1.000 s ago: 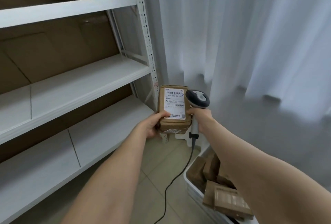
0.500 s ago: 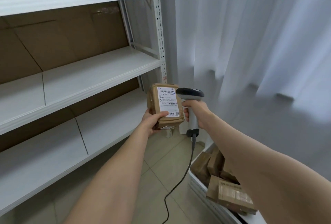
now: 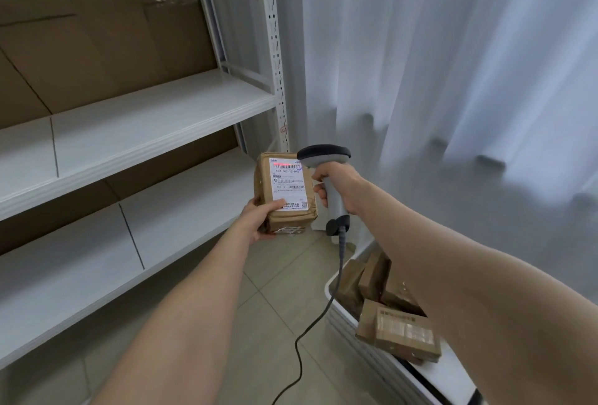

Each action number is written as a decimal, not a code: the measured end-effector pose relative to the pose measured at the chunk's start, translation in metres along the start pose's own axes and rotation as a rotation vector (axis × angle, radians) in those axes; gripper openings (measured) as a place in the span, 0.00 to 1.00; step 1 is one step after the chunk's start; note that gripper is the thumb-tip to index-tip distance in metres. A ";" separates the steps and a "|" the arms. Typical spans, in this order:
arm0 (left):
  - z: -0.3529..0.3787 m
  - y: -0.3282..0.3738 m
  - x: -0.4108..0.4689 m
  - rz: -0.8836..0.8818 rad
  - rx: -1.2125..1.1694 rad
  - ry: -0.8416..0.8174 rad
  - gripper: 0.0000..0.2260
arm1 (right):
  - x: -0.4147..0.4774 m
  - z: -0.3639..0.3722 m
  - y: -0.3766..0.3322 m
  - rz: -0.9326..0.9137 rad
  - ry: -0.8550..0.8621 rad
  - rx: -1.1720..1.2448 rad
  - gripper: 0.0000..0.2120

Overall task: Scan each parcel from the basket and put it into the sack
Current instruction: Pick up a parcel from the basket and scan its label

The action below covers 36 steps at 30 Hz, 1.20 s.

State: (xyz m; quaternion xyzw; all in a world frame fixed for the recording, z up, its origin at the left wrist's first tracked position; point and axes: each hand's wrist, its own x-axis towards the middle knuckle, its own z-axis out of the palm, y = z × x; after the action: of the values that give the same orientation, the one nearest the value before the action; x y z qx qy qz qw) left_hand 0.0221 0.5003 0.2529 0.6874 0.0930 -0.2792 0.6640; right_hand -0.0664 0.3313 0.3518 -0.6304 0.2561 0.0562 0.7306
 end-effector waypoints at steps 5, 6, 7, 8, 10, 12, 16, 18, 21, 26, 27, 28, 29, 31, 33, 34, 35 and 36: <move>0.001 -0.005 -0.002 -0.010 0.004 -0.004 0.31 | -0.007 -0.004 -0.003 0.023 -0.013 -0.024 0.03; 0.002 -0.005 -0.002 -0.010 0.003 -0.003 0.31 | -0.008 -0.005 -0.004 0.024 -0.014 -0.028 0.04; 0.002 -0.006 -0.002 -0.010 0.002 -0.001 0.31 | -0.009 -0.006 -0.004 0.025 -0.018 -0.029 0.04; 0.003 -0.006 -0.003 -0.010 0.002 0.002 0.31 | -0.011 -0.006 -0.005 0.029 -0.023 -0.028 0.03; 0.004 -0.007 -0.003 -0.011 0.003 0.004 0.31 | -0.014 -0.007 -0.007 0.036 -0.031 -0.032 0.02; 0.005 -0.008 -0.004 -0.012 0.004 0.003 0.31 | -0.016 -0.007 -0.008 0.034 -0.034 -0.033 0.02; 0.008 -0.008 -0.008 -0.014 0.004 0.010 0.28 | -0.019 -0.006 -0.010 0.051 -0.055 -0.060 0.02; 0.008 -0.007 -0.010 -0.012 -0.002 0.011 0.28 | -0.020 -0.006 -0.011 0.052 -0.054 -0.072 0.02; 0.007 -0.007 -0.012 -0.012 -0.006 0.011 0.29 | -0.022 -0.006 -0.013 0.052 -0.044 -0.080 0.03; 0.005 -0.011 -0.014 -0.016 -0.014 0.014 0.28 | -0.026 -0.008 -0.017 0.089 -0.052 -0.074 0.03; 0.005 -0.011 -0.015 -0.017 -0.016 0.018 0.28 | -0.026 -0.009 -0.018 0.091 -0.051 -0.068 0.03; 0.005 -0.011 -0.016 -0.017 -0.022 0.022 0.28 | -0.026 -0.009 -0.017 0.086 -0.052 -0.062 0.03; 0.005 -0.010 -0.018 -0.015 -0.026 0.024 0.28 | -0.024 -0.009 -0.016 0.071 -0.048 -0.059 0.04; 0.005 -0.010 -0.020 -0.012 -0.026 0.023 0.28 | -0.020 -0.009 -0.011 0.033 -0.025 -0.040 0.09; 0.003 -0.011 -0.024 -0.011 -0.020 0.033 0.28 | -0.014 -0.007 -0.003 0.021 0.004 -0.021 0.11; 0.000 -0.012 -0.026 -0.018 -0.015 0.038 0.29 | -0.012 -0.004 0.001 0.023 0.021 -0.010 0.11; -0.003 -0.013 -0.029 -0.026 -0.001 0.044 0.30 | -0.010 -0.001 0.005 0.025 0.044 0.005 0.11; -0.006 -0.013 -0.033 -0.029 0.009 0.056 0.33 | -0.006 0.001 0.011 0.029 0.063 0.019 0.11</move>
State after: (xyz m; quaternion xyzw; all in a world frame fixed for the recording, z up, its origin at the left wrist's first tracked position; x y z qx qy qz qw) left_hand -0.0101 0.5151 0.2579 0.6966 0.1203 -0.2700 0.6537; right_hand -0.0756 0.3360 0.3452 -0.6210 0.2885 0.0444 0.7275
